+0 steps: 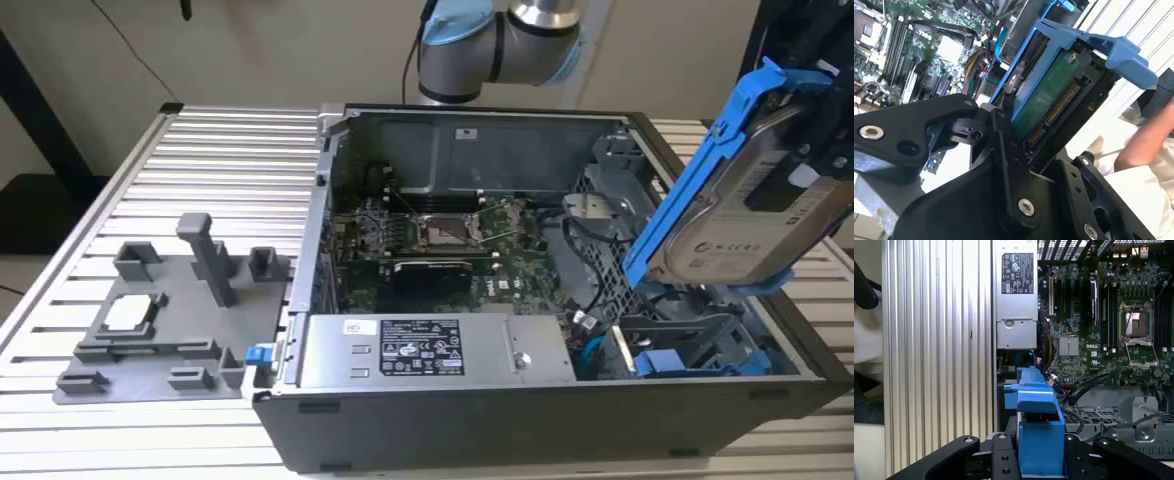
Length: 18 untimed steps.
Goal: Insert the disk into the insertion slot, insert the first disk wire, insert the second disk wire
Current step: 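Insert the disk into the insertion slot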
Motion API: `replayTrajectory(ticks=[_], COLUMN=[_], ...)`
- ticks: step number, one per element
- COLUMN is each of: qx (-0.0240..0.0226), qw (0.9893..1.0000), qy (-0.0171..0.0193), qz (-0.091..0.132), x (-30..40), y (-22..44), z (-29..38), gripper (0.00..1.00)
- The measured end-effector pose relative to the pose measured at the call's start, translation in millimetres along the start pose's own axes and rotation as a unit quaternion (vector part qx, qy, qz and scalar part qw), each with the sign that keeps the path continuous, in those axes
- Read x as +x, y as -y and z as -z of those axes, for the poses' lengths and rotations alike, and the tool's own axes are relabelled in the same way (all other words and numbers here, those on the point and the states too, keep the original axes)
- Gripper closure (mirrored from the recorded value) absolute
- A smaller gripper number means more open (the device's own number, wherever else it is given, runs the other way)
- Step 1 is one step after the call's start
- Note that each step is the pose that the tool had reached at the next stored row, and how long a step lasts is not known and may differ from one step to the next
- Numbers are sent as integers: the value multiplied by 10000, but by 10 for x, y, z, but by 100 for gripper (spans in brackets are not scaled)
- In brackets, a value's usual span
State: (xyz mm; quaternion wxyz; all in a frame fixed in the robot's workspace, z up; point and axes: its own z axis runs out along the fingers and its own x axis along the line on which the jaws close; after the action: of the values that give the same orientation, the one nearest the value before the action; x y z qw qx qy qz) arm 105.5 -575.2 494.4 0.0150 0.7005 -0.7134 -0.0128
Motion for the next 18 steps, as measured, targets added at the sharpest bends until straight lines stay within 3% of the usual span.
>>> replayTrajectory(ticks=[18], qx=[0], qw=[10000], qy=[0], qz=[2], x=[-2], y=[76], z=[-238], gripper=[67])
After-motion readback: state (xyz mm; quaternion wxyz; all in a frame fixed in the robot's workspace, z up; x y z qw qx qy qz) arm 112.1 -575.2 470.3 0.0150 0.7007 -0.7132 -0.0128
